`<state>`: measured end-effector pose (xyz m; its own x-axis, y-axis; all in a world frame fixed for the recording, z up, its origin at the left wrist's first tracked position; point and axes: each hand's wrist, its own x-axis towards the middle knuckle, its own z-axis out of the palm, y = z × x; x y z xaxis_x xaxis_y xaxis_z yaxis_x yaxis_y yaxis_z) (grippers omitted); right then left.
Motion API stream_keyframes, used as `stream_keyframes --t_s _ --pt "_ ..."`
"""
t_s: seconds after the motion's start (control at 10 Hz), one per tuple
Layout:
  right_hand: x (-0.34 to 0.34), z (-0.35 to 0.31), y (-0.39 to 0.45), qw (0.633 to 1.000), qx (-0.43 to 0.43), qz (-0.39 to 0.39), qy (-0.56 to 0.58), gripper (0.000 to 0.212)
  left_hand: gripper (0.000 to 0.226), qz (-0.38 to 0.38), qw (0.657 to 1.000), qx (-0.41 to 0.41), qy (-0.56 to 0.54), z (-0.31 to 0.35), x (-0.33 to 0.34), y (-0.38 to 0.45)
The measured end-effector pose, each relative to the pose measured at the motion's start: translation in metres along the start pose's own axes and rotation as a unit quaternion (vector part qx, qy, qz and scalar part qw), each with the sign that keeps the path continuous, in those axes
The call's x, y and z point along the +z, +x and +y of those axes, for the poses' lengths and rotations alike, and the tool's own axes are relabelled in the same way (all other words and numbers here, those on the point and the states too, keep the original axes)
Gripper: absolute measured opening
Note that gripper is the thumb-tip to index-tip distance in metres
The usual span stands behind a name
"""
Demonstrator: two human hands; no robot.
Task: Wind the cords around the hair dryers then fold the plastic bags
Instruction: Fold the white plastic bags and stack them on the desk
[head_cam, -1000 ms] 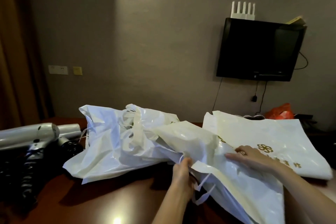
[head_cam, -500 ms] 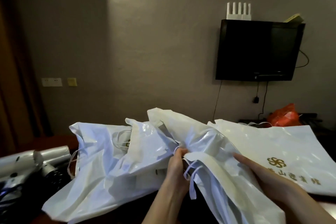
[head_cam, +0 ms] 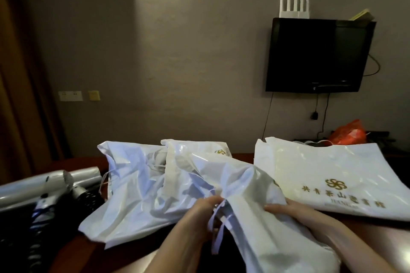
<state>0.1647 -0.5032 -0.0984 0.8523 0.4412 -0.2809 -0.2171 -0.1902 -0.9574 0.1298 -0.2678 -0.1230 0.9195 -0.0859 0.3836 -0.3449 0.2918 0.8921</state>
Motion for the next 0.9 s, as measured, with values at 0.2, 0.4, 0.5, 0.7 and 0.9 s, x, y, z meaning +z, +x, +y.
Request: stream_keyframes --t_s 0.2,0.4,0.5,0.7,0.9 --pt "0.023 0.001 -0.033 0.987 -0.11 0.078 -0.084 0.094 0.013 0.135 0.931 -0.323 0.107 0.043 0.006 -0.006" --pt "0.025 -0.015 -0.051 0.951 -0.204 0.203 -0.114 0.115 0.008 0.097 0.95 -0.248 0.16 0.07 0.008 0.022" --pt "0.018 -0.038 -0.035 0.944 -0.226 0.222 -0.092 0.096 0.025 0.089 0.954 -0.215 0.19 0.084 0.006 0.054" --pt "0.001 -0.062 0.05 0.955 -0.171 0.24 -0.031 0.082 0.021 0.104 0.945 -0.188 0.248 0.081 -0.025 0.128" --pt "-0.002 -0.064 0.139 0.956 -0.148 0.25 -0.039 0.086 0.007 0.124 0.927 -0.214 0.283 0.035 -0.074 0.18"
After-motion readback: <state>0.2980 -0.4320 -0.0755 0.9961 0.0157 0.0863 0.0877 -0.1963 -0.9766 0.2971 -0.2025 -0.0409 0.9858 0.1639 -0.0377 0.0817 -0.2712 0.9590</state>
